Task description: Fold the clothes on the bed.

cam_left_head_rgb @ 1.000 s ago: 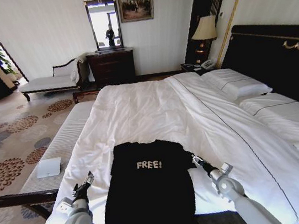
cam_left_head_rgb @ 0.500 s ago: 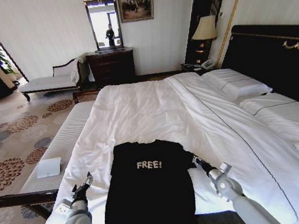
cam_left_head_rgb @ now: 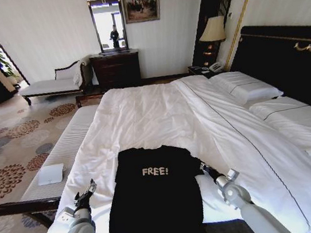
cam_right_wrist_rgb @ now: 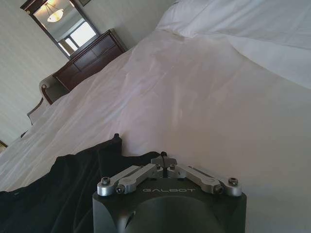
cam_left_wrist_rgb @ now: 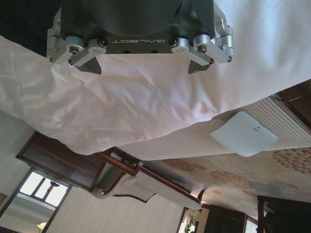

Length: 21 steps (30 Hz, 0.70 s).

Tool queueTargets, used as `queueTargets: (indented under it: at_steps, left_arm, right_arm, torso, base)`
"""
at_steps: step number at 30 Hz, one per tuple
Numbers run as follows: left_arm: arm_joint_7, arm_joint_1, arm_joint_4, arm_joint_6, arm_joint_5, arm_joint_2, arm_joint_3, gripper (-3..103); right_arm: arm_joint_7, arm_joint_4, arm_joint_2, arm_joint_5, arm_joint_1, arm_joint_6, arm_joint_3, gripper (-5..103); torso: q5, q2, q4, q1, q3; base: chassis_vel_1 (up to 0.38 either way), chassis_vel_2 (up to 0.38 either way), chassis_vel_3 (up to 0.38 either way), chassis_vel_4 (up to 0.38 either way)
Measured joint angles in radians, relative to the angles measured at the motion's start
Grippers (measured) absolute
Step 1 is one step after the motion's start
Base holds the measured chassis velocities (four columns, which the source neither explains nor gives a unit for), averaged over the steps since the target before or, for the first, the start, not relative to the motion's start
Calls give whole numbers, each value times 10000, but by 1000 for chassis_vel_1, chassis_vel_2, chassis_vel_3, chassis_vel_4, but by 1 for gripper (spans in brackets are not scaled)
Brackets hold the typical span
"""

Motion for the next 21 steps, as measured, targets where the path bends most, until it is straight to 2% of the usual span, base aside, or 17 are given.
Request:
queueTargets:
  at_steps: [21]
  left_arm:
    - [-14, -258, 269, 0, -52, 96, 119, 100]
  right_arm:
    - [-111, 253, -312, -147, -400, 221, 356, 0]
  torso:
    - [0, 0, 0, 0, 0]
  base:
    - [0, 0, 0, 0]
